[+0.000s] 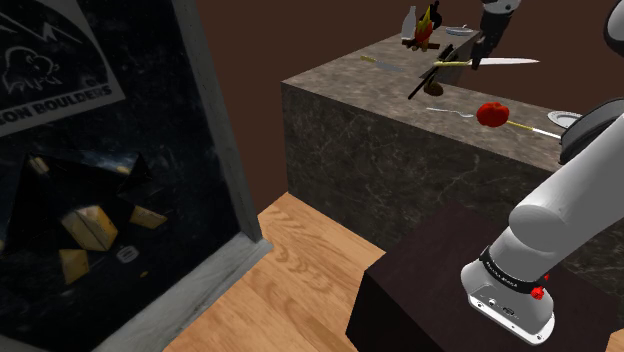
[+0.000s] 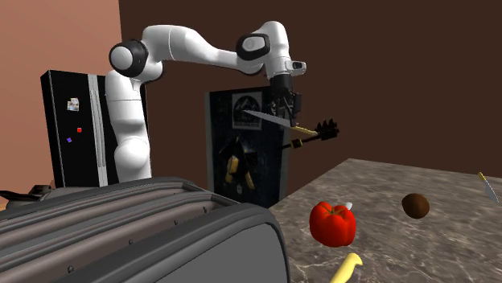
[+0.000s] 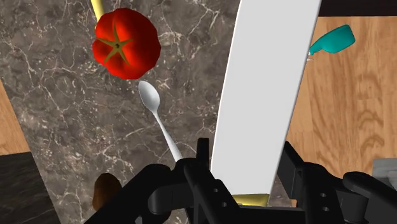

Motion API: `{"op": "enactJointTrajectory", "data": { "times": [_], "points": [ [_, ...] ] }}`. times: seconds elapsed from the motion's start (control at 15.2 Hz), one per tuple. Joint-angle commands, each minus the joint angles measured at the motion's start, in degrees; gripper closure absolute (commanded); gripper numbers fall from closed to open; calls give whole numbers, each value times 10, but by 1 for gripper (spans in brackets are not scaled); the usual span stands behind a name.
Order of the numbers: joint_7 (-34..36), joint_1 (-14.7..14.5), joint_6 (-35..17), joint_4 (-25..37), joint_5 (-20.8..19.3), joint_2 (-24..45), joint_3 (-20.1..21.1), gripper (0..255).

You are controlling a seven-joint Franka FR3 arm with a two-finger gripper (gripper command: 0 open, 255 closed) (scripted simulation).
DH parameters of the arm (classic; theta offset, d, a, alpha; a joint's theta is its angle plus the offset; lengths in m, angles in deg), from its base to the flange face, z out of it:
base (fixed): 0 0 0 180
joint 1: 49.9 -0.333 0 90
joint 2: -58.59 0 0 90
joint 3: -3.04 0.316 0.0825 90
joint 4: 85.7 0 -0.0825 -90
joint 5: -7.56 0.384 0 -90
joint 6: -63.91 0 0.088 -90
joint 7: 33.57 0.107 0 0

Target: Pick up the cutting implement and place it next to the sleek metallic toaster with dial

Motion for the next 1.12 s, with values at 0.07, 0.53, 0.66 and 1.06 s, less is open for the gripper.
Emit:
{"op": "enactJointTrajectory", "data": {
  "times": [0.07, 0.53, 0.66, 1.06],
  "points": [
    [-5, 0, 24, 28, 3, 4, 0, 255],
    [-54, 24, 24, -4, -14, -42, -26, 255],
    [-74, 34, 20, -18, -21, -58, -38, 255],
    [-142, 65, 11, -42, -35, -92, -80, 255]
  ]
}}
